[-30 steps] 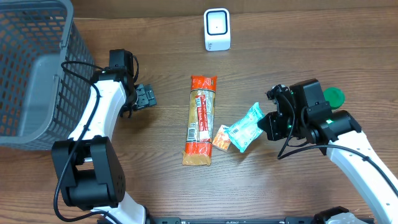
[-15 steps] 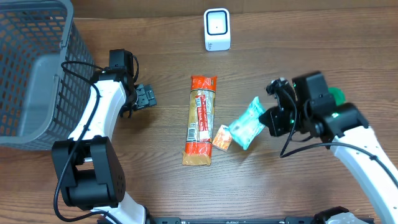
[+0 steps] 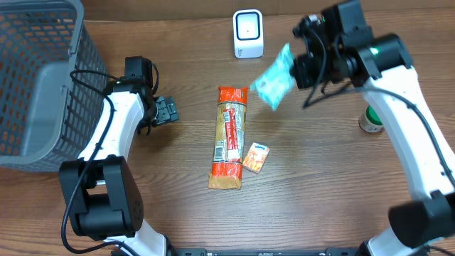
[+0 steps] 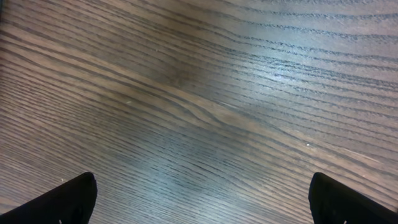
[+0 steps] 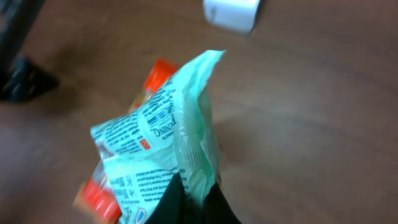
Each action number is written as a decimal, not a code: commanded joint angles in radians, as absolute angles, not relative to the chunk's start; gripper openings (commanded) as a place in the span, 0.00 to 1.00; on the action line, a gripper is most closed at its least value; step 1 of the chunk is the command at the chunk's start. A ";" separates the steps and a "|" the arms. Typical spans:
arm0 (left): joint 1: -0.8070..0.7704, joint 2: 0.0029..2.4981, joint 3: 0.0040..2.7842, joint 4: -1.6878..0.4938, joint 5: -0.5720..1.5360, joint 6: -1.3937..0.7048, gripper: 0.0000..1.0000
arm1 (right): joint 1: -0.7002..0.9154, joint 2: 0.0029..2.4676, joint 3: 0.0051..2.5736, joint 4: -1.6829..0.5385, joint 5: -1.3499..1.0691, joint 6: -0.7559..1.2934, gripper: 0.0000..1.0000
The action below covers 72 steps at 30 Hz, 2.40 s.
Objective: Scan the item barcode
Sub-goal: 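Lift the wipes pack and carry it up to the white scanner, then hold the wipes pack in front of the white scanner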
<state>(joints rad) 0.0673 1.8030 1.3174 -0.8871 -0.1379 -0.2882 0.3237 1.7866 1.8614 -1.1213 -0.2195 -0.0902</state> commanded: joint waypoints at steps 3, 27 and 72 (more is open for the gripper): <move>0.072 1.799 1.317 -0.886 -0.130 -0.284 1.00 | 0.372 1.845 1.903 -0.966 -0.003 -0.316 0.03; 0.072 1.799 1.317 -0.886 -0.130 -0.284 1.00 | 0.589 2.224 1.884 0.020 0.808 -0.820 0.04; 0.072 1.799 1.317 -0.886 -0.130 -0.284 1.00 | 0.531 2.471 1.884 0.538 0.635 -1.040 0.03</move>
<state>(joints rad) 0.0673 1.8030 1.3174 -0.8867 -0.1379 -0.2882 0.5522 2.4771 1.8645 0.5182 0.6415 -1.0657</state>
